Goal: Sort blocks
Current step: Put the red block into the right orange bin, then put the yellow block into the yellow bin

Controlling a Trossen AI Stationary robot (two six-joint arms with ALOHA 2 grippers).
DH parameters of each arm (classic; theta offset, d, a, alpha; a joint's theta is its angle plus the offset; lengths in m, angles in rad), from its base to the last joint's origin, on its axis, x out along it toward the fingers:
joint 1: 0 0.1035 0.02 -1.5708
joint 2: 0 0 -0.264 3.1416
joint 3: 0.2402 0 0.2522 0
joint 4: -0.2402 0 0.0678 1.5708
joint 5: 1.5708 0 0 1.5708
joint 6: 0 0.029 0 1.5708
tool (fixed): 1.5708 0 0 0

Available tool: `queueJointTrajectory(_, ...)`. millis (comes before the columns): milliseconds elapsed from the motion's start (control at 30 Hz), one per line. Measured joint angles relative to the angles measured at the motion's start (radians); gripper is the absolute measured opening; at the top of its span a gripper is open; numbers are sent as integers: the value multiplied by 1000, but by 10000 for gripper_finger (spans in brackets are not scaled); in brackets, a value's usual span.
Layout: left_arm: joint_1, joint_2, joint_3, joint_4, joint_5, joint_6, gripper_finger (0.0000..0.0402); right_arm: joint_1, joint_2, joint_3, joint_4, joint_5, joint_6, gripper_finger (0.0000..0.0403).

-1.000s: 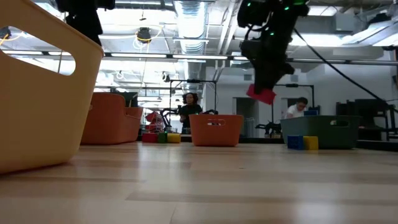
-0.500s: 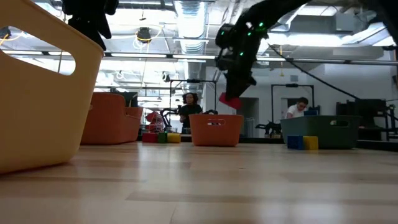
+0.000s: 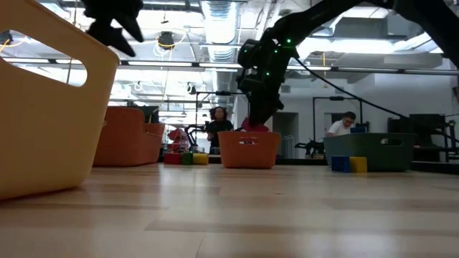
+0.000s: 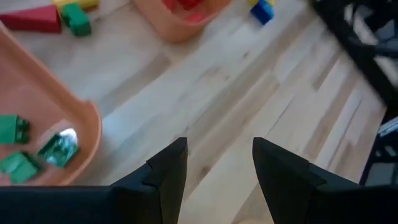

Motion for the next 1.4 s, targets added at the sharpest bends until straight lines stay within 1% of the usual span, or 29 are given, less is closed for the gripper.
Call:
queueJointTrajectory(133,105,42,1,3,65,79,178,-16,-5,1,-8,0,1,207)
queueJointTrajectory(200,167,78,1,11,133,117,178,-21,-5,0,-26,0,1,218)
queueJointTrajectory(300,244,153,1,18,223,186,178,-15,-25,0,-33,0,-5,226)
queueJointTrajectory(400,295,239,22,26,257,258,178,0,-72,0,-20,0,-24,227)
queueJointTrajectory(467,319,302,75,25,258,308,178,9,-120,0,-15,0,-54,225)
queueJointTrajectory(600,361,435,220,22,256,410,178,19,-239,0,29,1,-90,219)
queueJointTrajectory(733,420,591,353,14,271,505,178,19,-321,0,59,3,-52,213)
queueJointTrajectory(800,453,673,414,2,318,534,178,26,-350,-5,57,4,-24,211)
queueJointTrajectory(867,480,752,473,-49,334,561,178,40,-382,-27,58,4,2,209)
queueJointTrajectory(967,509,857,557,-140,322,622,178,68,-427,-89,56,5,45,207)
queueJointTrajectory(1133,533,980,684,-239,215,730,178,121,-488,-209,84,60,108,203)
queueJointTrajectory(1267,530,1033,758,-254,172,840,178,147,-526,-290,140,69,157,199)
queueJointTrajectory(1400,515,1044,786,-234,125,932,187,153,-550,-320,145,69,186,195)
